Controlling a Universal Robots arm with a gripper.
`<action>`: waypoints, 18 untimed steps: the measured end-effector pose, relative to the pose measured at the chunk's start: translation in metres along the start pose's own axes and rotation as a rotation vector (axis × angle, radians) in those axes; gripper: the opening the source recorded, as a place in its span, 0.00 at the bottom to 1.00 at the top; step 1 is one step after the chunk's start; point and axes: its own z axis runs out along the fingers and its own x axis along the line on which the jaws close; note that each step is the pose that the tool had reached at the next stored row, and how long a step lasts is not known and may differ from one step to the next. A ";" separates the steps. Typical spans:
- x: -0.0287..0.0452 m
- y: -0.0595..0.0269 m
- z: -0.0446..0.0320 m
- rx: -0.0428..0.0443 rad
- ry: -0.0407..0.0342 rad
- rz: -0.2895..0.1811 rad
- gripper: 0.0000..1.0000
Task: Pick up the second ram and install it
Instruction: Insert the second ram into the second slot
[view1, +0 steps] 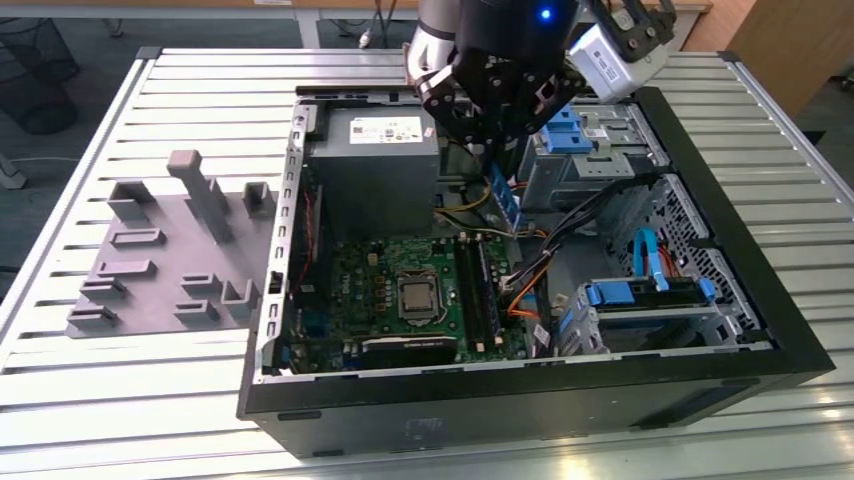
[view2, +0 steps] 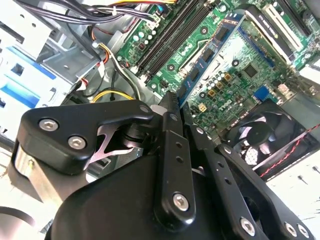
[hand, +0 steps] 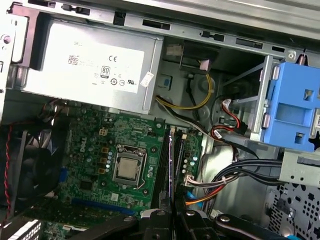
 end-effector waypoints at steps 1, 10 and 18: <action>0.0000 0.0000 0.0012 0.0001 0.0001 0.017 0.14; -0.0006 0.0001 0.0172 0.0012 0.0015 0.103 0.14; -0.0011 0.0000 0.0211 -0.0001 0.0074 0.120 0.14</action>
